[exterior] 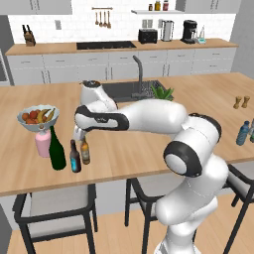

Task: Move the plastic bottles in the middle to the plastics group, and the glass bottles in the middle to the glass group.

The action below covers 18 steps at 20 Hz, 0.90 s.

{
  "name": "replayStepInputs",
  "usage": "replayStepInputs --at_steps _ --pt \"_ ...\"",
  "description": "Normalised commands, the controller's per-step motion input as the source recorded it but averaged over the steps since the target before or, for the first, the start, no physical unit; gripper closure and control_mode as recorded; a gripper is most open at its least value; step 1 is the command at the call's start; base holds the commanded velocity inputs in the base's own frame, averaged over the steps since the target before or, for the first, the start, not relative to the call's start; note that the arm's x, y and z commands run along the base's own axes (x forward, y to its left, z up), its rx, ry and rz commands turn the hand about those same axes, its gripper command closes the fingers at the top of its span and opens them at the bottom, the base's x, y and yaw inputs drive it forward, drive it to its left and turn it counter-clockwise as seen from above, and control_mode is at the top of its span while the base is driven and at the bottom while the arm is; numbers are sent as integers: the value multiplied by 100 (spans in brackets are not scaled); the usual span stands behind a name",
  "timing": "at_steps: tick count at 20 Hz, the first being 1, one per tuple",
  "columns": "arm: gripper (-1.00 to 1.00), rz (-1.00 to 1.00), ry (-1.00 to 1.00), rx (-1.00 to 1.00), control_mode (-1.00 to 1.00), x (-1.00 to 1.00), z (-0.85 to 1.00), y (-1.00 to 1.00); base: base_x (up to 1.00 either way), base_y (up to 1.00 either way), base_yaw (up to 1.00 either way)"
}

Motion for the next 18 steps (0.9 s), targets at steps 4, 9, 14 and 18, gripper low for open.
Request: replayStepInputs --at_steps 4,9,14,18 --pt "-100 -2 0 0 -100 -45 38 -44 0 0 0" --pt "-100 -8 0 0 -100 -71 12 -71 0 0 0" --pt "-100 -13 0 0 -100 -64 0 -93 0 0 0" --pt "-100 -16 0 0 -100 -57 5 -96 0 0 0"
